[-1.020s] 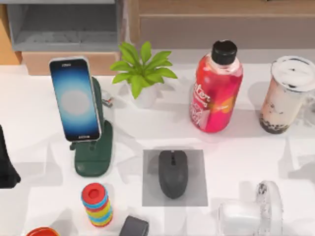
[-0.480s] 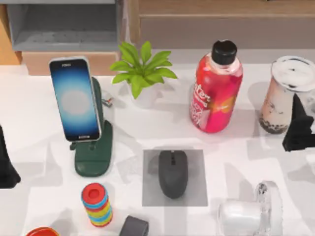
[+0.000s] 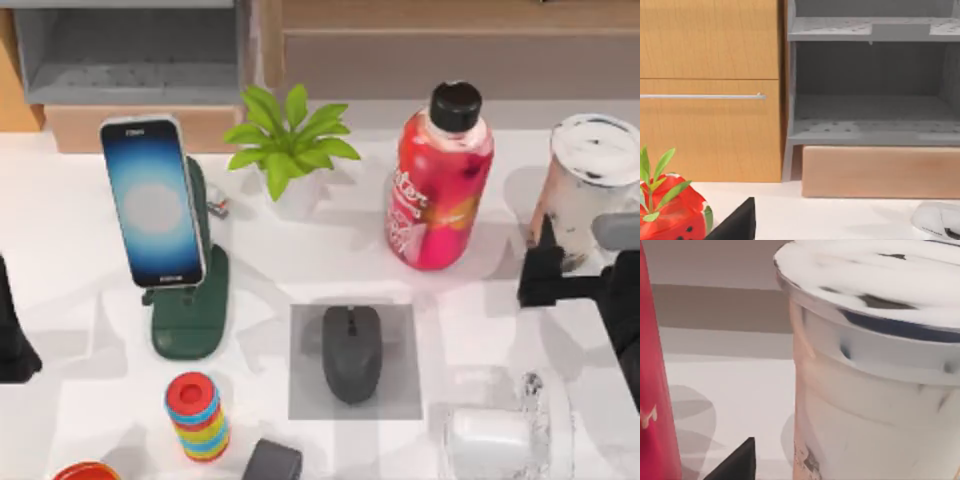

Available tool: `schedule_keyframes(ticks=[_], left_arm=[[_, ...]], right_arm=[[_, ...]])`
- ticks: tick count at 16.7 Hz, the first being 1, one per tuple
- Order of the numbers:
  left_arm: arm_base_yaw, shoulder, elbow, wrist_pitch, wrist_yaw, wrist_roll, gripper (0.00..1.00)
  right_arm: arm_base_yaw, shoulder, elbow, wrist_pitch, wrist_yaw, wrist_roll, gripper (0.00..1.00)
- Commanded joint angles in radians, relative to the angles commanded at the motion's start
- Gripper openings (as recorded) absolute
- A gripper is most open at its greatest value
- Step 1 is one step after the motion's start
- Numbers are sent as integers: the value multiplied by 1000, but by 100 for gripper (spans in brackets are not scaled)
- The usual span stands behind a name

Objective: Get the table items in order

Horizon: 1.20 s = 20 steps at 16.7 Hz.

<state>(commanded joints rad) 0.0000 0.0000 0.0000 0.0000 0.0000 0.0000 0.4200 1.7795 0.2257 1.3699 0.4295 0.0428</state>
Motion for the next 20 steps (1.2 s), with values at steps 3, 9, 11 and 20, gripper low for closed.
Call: schedule_keyframes(ticks=[3,9,11,20], left_arm=[[0,0,0,0,0,0,100],[0,0,0,0,0,0,100],[0,0,0,0,0,0,100],[0,0,0,0,0,0,100]], right_arm=[[-19,156,52,144,2,2,100],[-28,222,81,211,-2,4,100],[-24,220,77,209,-2,4,100],[-75,270,194,149,-48,-2,100]])
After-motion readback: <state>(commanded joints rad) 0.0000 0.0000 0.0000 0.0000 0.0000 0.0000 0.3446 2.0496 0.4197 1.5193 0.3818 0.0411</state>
